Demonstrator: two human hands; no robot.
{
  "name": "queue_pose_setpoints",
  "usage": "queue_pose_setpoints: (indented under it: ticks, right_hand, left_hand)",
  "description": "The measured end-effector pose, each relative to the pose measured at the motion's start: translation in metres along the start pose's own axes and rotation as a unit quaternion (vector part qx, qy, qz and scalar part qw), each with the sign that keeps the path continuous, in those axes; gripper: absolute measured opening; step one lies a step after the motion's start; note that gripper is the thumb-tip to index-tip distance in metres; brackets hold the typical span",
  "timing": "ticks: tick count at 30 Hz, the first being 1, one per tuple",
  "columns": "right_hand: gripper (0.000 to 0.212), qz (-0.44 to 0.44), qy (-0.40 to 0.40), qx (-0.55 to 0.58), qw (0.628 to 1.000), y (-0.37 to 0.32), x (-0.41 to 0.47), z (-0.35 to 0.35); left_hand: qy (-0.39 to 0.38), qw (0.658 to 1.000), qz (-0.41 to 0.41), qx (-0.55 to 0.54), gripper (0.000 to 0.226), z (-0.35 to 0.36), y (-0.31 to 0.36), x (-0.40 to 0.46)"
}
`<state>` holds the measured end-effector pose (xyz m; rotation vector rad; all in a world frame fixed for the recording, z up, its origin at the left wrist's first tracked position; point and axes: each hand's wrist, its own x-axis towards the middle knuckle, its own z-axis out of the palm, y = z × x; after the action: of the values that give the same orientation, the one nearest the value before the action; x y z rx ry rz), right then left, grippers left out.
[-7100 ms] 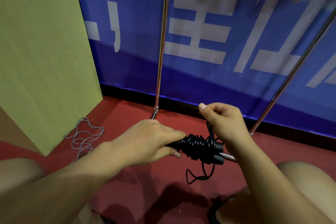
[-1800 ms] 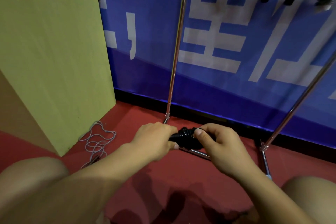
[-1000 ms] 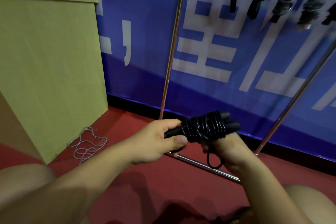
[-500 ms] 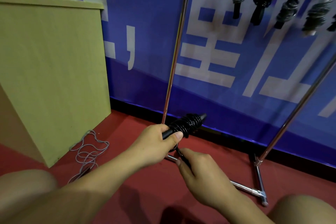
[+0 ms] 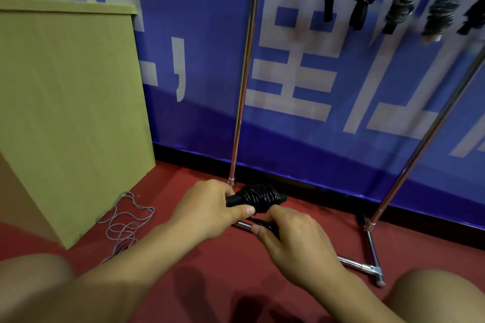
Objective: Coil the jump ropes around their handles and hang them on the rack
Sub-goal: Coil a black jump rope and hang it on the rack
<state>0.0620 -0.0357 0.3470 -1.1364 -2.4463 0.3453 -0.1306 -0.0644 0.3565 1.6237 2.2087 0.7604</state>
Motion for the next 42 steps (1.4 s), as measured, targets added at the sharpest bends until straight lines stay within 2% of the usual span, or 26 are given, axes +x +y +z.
queue_pose_setpoints:
  ticks: [8, 16, 21, 25, 30, 37, 42]
  right_hand:
    - [0.034, 0.017, -0.009, -0.003, 1.000, 0.001, 0.002, -0.003]
    - [0.008, -0.028, -0.010, 0.042, 0.999, 0.004, 0.003, -0.006]
    - [0.012, -0.045, 0.052, 0.060, 0.996, 0.014, 0.007, -0.004]
    - [0.012, -0.047, 0.083, 0.116, 0.989, 0.015, 0.008, -0.006]
    - [0.021, -0.034, 0.136, 0.144, 0.980, 0.010, 0.010, -0.001]
    - [0.023, 0.029, 0.160, 0.157, 0.974, 0.006, 0.008, -0.002]
    - [0.023, 0.081, 0.133, 0.292, 0.944, -0.007, 0.009, -0.008]
  left_hand:
    - [-0.005, 0.999, -0.010, -0.052, 0.031, 0.004, -0.003, 0.004]
    - [0.024, 0.997, 0.013, -0.070, 0.033, 0.001, -0.001, 0.000]
    - [-0.008, 0.982, 0.060, -0.179, 0.041, -0.004, 0.000, -0.001]
    - [-0.005, 0.963, 0.087, -0.256, 0.022, -0.009, 0.006, -0.002]
    - [0.036, 0.957, 0.112, -0.264, 0.016, -0.007, 0.011, -0.005]
    - [-0.024, 0.924, 0.130, -0.359, 0.021, -0.002, 0.016, -0.009]
    - [-0.088, 0.893, 0.099, -0.431, 0.023, 0.001, 0.025, -0.018]
